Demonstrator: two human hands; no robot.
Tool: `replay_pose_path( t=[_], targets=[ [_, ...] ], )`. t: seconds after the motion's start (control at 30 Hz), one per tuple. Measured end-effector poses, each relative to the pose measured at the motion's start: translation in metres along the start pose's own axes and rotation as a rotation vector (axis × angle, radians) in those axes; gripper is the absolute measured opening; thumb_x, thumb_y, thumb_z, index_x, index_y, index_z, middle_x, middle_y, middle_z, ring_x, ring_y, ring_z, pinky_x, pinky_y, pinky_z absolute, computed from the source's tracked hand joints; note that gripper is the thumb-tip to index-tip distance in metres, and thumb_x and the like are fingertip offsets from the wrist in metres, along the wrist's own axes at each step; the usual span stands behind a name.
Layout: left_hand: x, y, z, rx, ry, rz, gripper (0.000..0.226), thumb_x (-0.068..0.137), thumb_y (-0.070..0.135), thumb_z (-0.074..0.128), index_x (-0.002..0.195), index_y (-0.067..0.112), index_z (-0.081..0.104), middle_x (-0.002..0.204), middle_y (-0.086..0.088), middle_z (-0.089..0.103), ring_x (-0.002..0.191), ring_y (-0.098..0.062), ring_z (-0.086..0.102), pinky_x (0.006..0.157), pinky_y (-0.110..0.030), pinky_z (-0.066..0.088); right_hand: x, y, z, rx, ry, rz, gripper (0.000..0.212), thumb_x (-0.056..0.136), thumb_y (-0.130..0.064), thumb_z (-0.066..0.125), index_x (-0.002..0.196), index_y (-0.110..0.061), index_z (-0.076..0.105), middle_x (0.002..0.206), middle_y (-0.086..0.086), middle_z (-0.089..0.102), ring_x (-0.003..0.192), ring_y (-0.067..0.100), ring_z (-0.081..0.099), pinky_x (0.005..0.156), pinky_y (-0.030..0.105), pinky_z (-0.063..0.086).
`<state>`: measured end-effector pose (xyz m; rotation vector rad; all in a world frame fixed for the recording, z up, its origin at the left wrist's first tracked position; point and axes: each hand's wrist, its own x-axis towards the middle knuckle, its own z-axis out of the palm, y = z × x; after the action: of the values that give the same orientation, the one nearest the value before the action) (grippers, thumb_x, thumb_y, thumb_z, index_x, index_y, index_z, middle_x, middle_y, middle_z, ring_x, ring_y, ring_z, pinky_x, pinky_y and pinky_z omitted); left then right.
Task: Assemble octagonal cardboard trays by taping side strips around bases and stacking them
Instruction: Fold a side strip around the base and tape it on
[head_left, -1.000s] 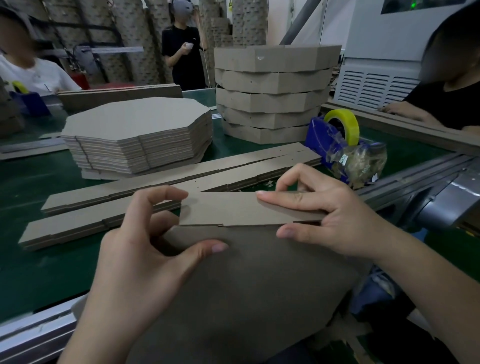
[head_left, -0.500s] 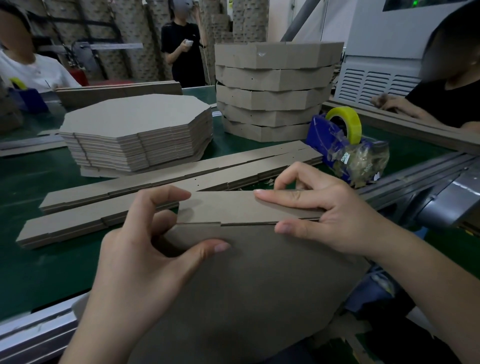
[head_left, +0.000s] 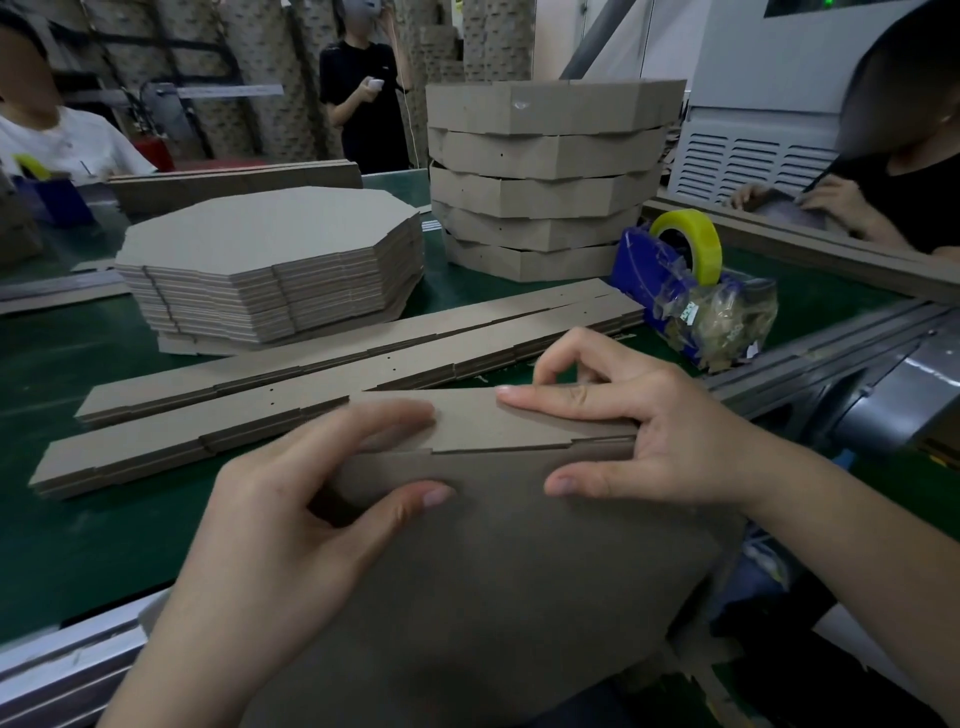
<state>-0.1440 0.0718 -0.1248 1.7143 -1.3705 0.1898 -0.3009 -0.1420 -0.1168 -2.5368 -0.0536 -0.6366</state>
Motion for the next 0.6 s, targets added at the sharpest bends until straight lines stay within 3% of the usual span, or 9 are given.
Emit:
replay_pose_path(
  t=[0.1,0.27,0.37,0.47,0.53,0.6],
  targets=[
    [0.002,0.001,-0.001,0.027,-0.034,0.056,0.037,0.075,0.05,0.067,0.111,0.039,0.065,0.093,0.017,0.068,0.09,0.004,0.061,0.081,-0.001,0.038,0.002,0.002,0.0,0.002,-0.021,0.003,0.059,0.077,-0.047,0.067,0.132,-0.027,0.054,0.111,-0.004,0.049,0.097,-0.001,0.048,0.087,0.024,0.042],
    [0.0,-0.002,-0.003,0.014,-0.016,0.042,0.041,0.073,0.047,0.073,0.112,0.034,0.068,0.093,0.018,0.068,0.088,0.005,0.062,0.077,-0.002,0.039,0.002,0.002,0.004,0.007,0.004,-0.01,0.056,0.081,-0.044,0.066,0.132,-0.026,0.055,0.111,-0.003,0.049,0.095,-0.001,0.048,0.086,0.025,0.042],
    [0.0,-0.002,-0.004,0.082,0.0,0.012,0.036,0.08,0.055,0.058,0.114,0.042,0.065,0.084,0.005,0.05,0.08,-0.007,0.052,0.072,-0.007,0.036,0.002,0.003,0.005,-0.004,0.027,-0.016,0.054,0.083,-0.044,0.065,0.132,-0.026,0.055,0.111,-0.004,0.05,0.093,0.002,0.049,0.085,0.034,0.047],
    [0.007,0.004,-0.008,0.307,0.011,0.061,0.03,0.086,0.056,0.049,0.112,0.048,0.063,0.102,-0.001,0.044,0.097,-0.018,0.041,0.089,-0.012,0.028,0.003,0.002,0.006,0.008,0.034,-0.023,0.054,0.083,-0.042,0.065,0.133,-0.024,0.056,0.112,-0.002,0.05,0.092,0.005,0.049,0.085,0.035,0.047],
    [0.016,0.01,-0.01,0.406,-0.091,0.15,0.033,0.089,0.056,0.045,0.113,0.046,0.065,0.122,-0.001,0.047,0.109,-0.022,0.042,0.097,-0.024,0.031,0.003,0.002,0.008,0.023,0.036,-0.04,0.054,0.083,-0.039,0.066,0.133,-0.02,0.057,0.113,0.0,0.051,0.094,0.003,0.049,0.086,0.029,0.045],
    [0.027,0.015,-0.01,0.394,-0.278,0.181,0.039,0.091,0.058,0.04,0.118,0.044,0.064,0.124,0.005,0.054,0.111,-0.019,0.051,0.091,-0.039,0.046,0.003,0.003,0.01,0.032,0.042,-0.054,0.054,0.083,-0.035,0.07,0.132,-0.016,0.058,0.113,0.002,0.051,0.095,0.001,0.05,0.088,0.025,0.043]
  ],
)
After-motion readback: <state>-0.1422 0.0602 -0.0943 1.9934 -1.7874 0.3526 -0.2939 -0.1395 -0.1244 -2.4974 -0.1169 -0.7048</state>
